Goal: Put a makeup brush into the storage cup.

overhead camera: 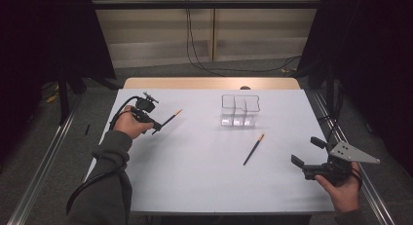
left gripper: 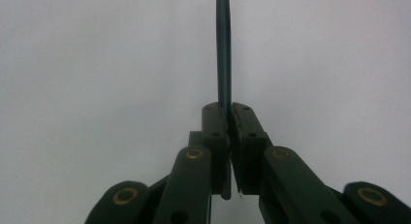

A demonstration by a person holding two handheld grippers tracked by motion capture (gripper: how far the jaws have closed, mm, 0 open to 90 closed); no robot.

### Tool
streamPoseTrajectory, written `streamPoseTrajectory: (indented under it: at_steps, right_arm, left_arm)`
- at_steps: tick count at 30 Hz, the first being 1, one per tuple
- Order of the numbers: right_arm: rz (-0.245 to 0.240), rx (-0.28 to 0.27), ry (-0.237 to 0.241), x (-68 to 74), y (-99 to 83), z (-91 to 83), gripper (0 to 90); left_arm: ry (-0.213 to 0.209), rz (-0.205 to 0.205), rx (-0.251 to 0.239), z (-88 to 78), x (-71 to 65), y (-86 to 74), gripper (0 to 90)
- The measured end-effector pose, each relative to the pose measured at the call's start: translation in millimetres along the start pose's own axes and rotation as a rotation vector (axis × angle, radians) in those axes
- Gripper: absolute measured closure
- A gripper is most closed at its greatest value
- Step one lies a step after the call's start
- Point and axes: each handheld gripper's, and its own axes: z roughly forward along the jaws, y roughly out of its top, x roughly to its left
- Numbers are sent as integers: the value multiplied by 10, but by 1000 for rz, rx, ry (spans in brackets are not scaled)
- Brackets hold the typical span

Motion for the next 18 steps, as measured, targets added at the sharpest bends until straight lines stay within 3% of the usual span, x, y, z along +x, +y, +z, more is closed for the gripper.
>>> streamPoseTrajectory:
  at_steps: [2,6,7,8,10,11,12,13,18]
  right_arm:
    - [-1,3,2,-2,2,-2,16]
    - [-2,1,0,-1,-1,3,16]
    - [-5,-1,0,-2,-1,7,17]
    - [-2,1,2,1,-2,9,16]
    - [-1,4,5,5,-3,12,17]
    - [0,5,2,8,-4,14,17]
    - [1,5,3,13,-4,19,16]
    - [-1,4,7,13,-4,22,16]
    - [-2,11,8,18,-3,27,16]
  left_arm:
    - [-4,-23,-27,4,-24,-11,855]
    - [-21,-13,-59,0,-39,-35,855]
    - [-31,-40,-81,13,-65,-43,855]
    - [-27,-6,-74,4,-55,-49,855]
    - [-42,-42,-123,19,-85,-68,855]
    - [-41,-20,-120,5,-75,-77,855]
    - [-50,-45,-144,11,-99,-85,855]
    - [-47,-14,-139,-7,-89,-95,855]
    - [-60,-27,-223,-16,-145,-132,855]
